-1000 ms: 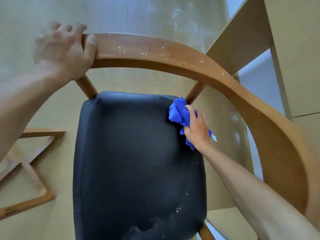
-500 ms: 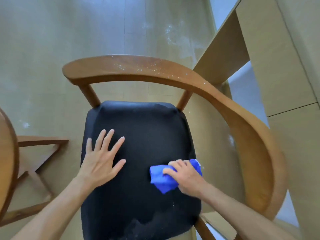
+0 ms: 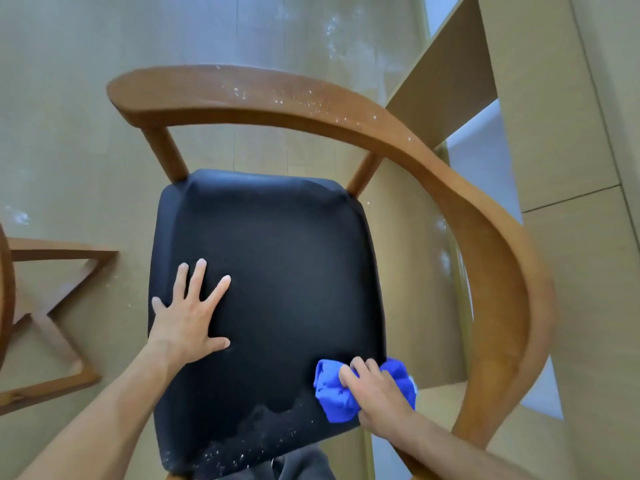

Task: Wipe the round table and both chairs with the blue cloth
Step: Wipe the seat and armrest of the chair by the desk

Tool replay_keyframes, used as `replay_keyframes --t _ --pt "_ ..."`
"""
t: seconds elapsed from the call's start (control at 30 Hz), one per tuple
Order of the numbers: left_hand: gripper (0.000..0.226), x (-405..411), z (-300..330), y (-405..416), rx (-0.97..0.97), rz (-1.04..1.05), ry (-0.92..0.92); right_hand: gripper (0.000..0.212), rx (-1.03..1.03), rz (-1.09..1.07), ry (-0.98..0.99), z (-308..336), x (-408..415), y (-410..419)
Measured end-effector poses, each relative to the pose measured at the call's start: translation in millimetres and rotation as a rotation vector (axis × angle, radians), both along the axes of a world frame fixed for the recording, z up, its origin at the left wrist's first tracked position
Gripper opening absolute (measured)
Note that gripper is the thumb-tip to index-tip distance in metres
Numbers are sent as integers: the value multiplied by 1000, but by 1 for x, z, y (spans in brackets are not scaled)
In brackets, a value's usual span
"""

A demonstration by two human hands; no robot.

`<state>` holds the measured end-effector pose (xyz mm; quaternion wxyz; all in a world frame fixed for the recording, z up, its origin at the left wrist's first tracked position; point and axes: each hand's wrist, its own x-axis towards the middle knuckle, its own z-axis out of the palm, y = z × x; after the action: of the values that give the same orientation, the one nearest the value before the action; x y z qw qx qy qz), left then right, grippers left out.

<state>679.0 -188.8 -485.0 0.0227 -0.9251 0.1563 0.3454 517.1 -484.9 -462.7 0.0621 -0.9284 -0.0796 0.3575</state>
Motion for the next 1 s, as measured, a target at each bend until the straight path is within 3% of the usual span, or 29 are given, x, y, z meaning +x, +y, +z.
replay_keyframes --t 0.07,0.13,0.27,0.33,0.57,0.73,0.87,1.0 --pt "112 1 3 -2 -8 27 13 56 40 92 -23 9 23 -11" --pt "111 2 4 -1 -22 35 22 58 82 57 -188 12 73 -25" --pt "111 3 -1 0 -53 55 35 65 60 -452 -300 -2 184 -43" --pt "111 2 -2 0 -37 58 47 65 55 -520 -310 -11 210 -37" --pt "113 -1 -9 2 -72 100 50 51 -33 -227 -308 -15 136 -12" --pt "114 -4 -7 1 -96 118 44 64 45 217 -56 -3 18 10" --pt "111 -5 -2 4 -137 126 25 53 84 347 96 5 28 7" --pt "87 -22 2 25 -195 227 0 61 226 509 -286 1 53 63"
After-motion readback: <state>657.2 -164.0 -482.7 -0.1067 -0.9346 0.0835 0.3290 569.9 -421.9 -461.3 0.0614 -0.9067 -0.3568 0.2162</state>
